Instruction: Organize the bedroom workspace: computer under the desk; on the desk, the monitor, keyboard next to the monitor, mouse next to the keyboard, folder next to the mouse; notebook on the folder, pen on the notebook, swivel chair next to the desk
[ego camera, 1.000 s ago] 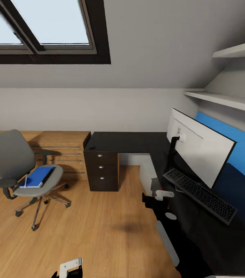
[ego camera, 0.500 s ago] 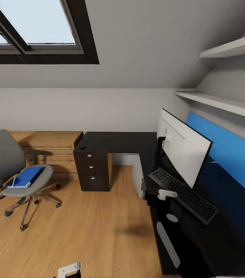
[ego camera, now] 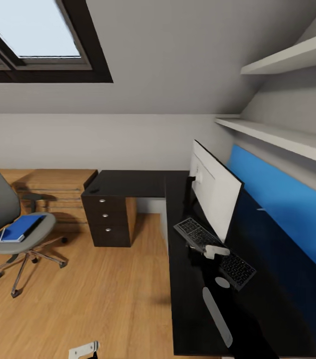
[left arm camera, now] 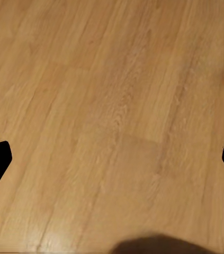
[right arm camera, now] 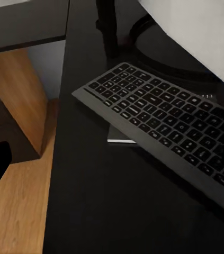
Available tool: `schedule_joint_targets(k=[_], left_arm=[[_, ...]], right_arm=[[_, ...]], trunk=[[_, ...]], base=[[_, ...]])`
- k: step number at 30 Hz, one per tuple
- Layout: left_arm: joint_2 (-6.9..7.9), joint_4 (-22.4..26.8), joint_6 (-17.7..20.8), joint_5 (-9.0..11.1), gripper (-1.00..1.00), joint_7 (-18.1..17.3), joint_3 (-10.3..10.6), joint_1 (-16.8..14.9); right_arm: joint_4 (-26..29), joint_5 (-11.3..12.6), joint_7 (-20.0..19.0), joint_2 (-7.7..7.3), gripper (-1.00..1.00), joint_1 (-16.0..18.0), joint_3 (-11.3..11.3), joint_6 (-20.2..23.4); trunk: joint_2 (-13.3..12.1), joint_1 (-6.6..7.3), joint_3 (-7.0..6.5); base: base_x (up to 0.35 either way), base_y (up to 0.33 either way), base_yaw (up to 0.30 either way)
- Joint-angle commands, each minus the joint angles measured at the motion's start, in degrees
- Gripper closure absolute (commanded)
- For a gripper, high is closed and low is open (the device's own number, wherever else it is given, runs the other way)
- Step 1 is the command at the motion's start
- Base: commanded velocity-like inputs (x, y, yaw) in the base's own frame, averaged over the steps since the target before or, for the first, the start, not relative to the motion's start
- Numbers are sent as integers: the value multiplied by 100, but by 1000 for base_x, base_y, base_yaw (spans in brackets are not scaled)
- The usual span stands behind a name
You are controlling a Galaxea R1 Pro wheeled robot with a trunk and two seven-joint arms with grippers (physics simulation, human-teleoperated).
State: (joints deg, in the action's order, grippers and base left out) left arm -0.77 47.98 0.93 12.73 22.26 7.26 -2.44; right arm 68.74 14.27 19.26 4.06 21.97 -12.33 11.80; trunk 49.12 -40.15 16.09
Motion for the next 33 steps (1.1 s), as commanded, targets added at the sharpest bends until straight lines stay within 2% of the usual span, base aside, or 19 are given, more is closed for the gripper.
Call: schedule_joint_targets(k=[1, 3, 4, 10, 15, 16, 19, 20, 22, 24, 25, 29, 31, 33], left_arm=[[11, 10, 11, 45, -100, 33, -46, -2], [18, 13, 12, 51, -100, 19, -185, 0], [24, 17, 12, 63, -100, 10, -304, -1], [54, 35, 16, 148, -100, -6, -692, 4], [97, 57, 14, 234, -100, -9, -957, 3], [120, 67, 12, 294, -100, -10, -1068, 5], [147, 114, 11, 416, -100, -12, -1233, 4], [158, 161, 10, 529, -100, -15, -1343, 5], [167, 200, 8, 638, -100, -17, -1440, 6], [194, 236, 6, 745, -100, -22, -1547, 6], [250, 258, 5, 819, -100, -26, -1637, 7], [288, 268, 10, 866, -100, -28, -1681, 7], [294, 271, 12, 880, -100, -28, -1693, 7], [297, 272, 12, 883, -100, -29, -1696, 7]], right_arm=[[1, 37, 39, -13, -100, 5, -10, 17], [-4, 35, 35, -62, -100, 4, -8, 12], [-6, 34, 29, -130, -100, 2, -7, 10], [-16, 45, 23, -390, -100, 2, -6, 7], [-21, 50, 11, -516, -100, 2, 39, 7], [-28, 50, 5, -541, -100, 1, 114, 9], [-62, 50, -10, -565, -100, 1, 307, 12], [-143, 51, -18, -576, -100, 2, 493, 13], [-253, 52, -25, -586, -100, 5, 670, 12], [-449, 53, -34, -608, -100, 14, 862, 9], [-798, 59, -65, -694, -100, 41, 1011, 8], [-1370, 75, -273, -905, -100, 180, 1098, -102], [-2489, 101, -799, -1129, -100, 850, 1131, -509], [-3059, 100, -1040, -1203, -100, 1210, 1140, -666]], trunk=[[6, -1, 8], [6, -1, 8], [6, -1, 8], [6, -1, 8], [6, -1, 8], [6, -1, 8], [6, -1, 8], [6, -1, 8], [6, -1, 8], [6, -1, 8], [6, -1, 8], [6, -1, 8], [6, -1, 8], [6, -1, 8]], base=[[0, -347, 0], [0, -347, 0], [0, -347, 0], [0, -347, 0], [0, -344, 0], [0, -301, 0], [0, -249, 0], [0, -146, 0], [0, -105, 0], [0, -54, 0], [0, -20, 0], [0, -10, 0], [0, -3, 0], [0, -2, 0]])
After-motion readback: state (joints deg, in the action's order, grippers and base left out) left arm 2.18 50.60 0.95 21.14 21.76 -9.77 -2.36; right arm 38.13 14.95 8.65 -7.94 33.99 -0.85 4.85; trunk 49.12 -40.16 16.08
